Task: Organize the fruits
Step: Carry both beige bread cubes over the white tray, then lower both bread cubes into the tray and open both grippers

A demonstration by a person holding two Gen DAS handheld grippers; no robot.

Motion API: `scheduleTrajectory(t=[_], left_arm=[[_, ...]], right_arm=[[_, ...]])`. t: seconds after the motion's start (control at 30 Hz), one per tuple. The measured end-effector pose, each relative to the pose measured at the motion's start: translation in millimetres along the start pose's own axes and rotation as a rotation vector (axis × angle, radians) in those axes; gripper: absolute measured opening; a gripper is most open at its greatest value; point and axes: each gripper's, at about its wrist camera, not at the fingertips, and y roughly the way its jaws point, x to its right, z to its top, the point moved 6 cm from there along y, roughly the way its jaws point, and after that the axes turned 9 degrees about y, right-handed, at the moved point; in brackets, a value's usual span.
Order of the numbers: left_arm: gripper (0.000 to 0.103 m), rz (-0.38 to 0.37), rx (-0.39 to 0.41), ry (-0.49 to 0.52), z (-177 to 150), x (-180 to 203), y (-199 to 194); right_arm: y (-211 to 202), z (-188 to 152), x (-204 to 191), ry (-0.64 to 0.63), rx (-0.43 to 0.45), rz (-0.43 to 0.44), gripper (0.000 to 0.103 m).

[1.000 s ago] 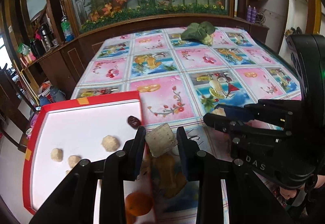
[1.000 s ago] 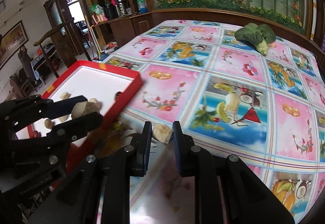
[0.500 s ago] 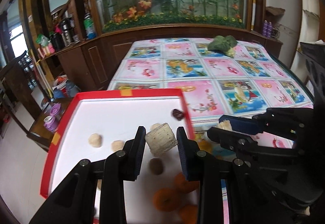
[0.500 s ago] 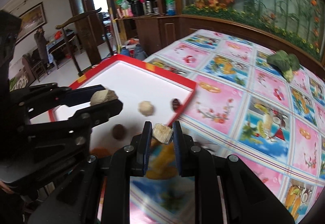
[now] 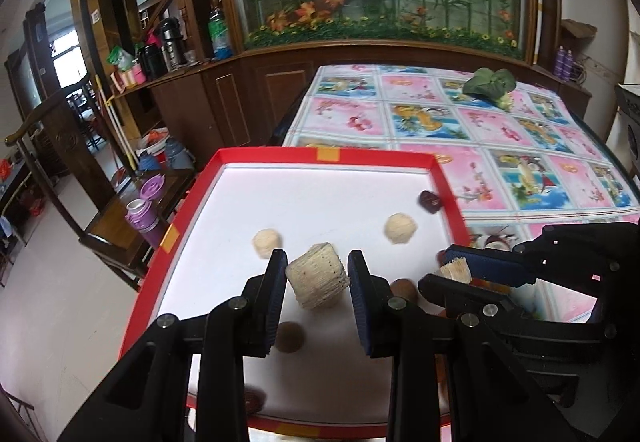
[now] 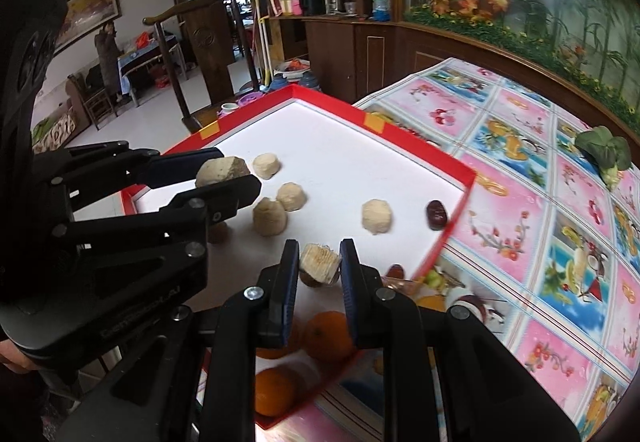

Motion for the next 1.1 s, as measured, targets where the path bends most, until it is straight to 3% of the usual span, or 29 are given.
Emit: scheduleTrajectory(t=[0.53,1.1], left_arm=[[0.031,0.041,-0.073,-0.022,-19,-19,24],[0.031,0.061,-0.129,-0.015,-29,-26,41]], right_arm=[[27,2,4,0.048,-0.058,0.006,0.023],[33,0,-16,-0.056,-0.041,0.009,0.023]])
